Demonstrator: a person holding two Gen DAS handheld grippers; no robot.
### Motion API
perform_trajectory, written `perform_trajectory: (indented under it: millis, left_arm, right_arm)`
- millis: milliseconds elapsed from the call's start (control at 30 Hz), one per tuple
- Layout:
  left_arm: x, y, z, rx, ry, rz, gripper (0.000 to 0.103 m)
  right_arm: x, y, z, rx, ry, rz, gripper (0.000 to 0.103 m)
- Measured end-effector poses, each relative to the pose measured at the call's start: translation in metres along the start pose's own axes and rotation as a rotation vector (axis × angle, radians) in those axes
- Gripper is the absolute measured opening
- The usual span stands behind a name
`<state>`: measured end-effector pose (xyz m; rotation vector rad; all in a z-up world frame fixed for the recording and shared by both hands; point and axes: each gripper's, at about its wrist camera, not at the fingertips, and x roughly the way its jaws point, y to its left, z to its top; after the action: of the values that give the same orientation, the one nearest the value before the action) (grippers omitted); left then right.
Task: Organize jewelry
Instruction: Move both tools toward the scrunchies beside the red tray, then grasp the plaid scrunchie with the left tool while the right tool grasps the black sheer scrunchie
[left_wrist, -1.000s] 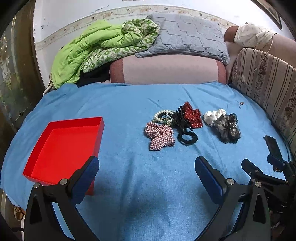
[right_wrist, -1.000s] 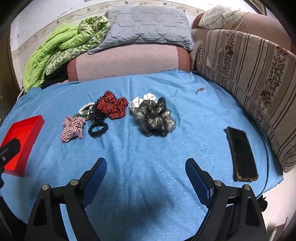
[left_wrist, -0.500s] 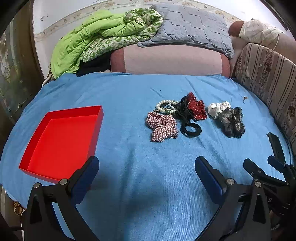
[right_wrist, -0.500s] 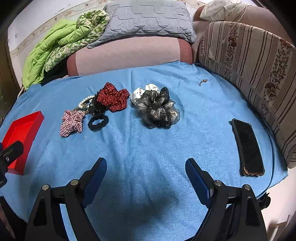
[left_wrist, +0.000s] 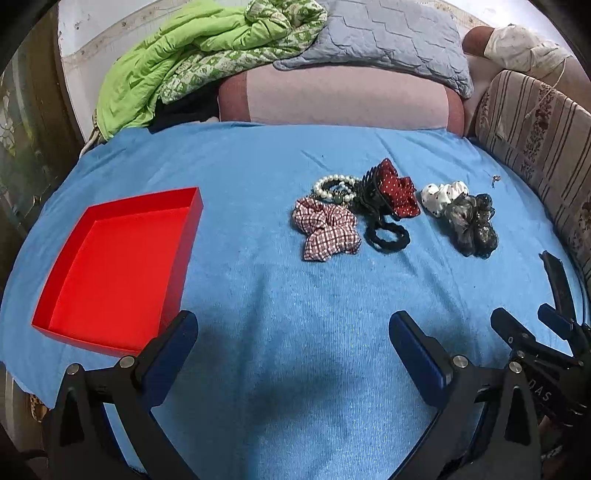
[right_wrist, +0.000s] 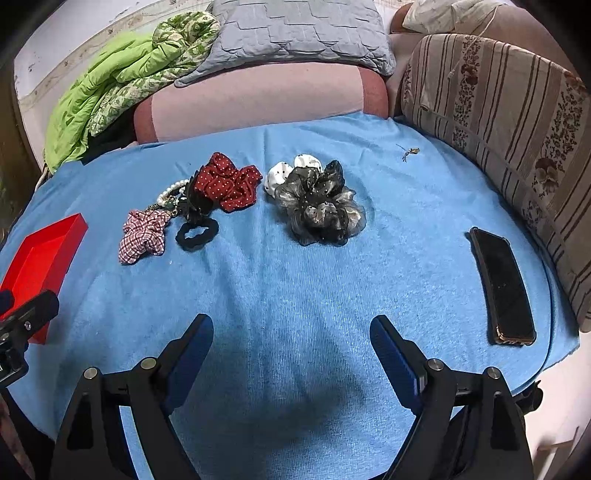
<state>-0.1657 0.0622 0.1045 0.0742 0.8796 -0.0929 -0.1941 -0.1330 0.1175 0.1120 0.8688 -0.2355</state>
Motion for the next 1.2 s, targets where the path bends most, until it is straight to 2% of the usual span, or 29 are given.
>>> perform_trajectory:
  millis: [400,533,700,833,967,1200]
  left_arm:
    - [0.011,0.004,0.0,-0.01,0.035,-0.002,0.103]
    - [0.011,0.021,0.015,-0.028,-0.004,0.009,0.103]
    - [0.02,0.037,0.036,-0.057,-0.003,0.003,0.103]
    - [0.04,0.027,0.05,-0.021,0.027,-0.012,0.103]
    - [0.068,0.011,0.064,-0.01,0.088,-0.087,0.099]
    - [0.122,-0.013,0.094,0.031,0.118,-0.082,0.099]
  right_arm:
    - [0.009,-0.002,-0.004,0.008,0.017,0.018,0.09]
    - [0.012,-0.007,-0.001,0.018,0.015,0.033,0.089]
    - [0.019,-0.02,0.009,0.04,0.009,0.048,0.084]
    - [0.03,-0.033,0.023,0.07,0.015,0.064,0.079]
    - [0.046,-0.047,0.047,0.094,0.01,0.079,0.079]
    - [0.081,-0.055,0.084,0.093,-0.001,0.1,0.079]
